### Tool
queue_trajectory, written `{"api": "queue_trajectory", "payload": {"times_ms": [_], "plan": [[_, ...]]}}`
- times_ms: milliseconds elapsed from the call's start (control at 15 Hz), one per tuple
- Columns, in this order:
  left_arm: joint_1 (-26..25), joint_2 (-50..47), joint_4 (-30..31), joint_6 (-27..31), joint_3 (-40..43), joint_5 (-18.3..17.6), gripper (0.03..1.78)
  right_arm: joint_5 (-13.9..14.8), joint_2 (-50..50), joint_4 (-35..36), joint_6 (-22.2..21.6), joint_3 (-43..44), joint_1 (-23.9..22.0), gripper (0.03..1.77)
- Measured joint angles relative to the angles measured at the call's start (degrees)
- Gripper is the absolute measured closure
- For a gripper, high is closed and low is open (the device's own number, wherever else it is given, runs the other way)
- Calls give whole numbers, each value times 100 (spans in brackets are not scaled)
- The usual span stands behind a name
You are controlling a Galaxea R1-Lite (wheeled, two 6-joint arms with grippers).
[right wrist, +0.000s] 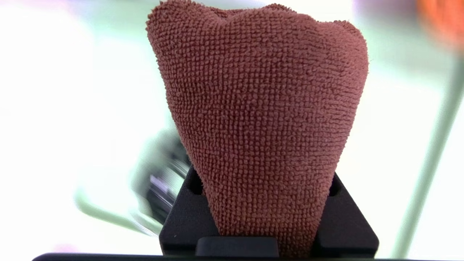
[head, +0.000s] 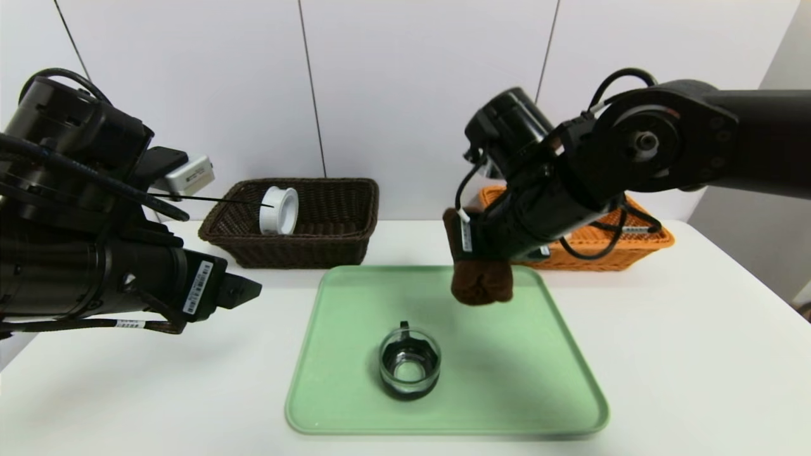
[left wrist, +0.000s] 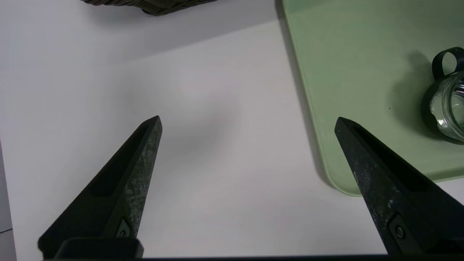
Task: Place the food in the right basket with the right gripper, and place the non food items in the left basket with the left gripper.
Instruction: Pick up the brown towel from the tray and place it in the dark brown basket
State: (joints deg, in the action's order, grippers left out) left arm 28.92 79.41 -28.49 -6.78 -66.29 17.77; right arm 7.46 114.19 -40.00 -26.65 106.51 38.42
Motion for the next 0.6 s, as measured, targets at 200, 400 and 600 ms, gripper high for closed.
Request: {"api": "queue_trajectory", "payload": {"times_ms": [200, 400, 600], "plan": [[-1, -20, 10, -24, 89, 5, 12, 9, 50, 1310, 157, 328, 99, 128], [-9, -88, 212, -13, 299, 2, 12, 52, 246, 2661, 234, 457, 230, 128], [-11, -160, 311, 0, 455, -2, 12, 52, 551, 3791, 402, 488, 322, 128]]}}
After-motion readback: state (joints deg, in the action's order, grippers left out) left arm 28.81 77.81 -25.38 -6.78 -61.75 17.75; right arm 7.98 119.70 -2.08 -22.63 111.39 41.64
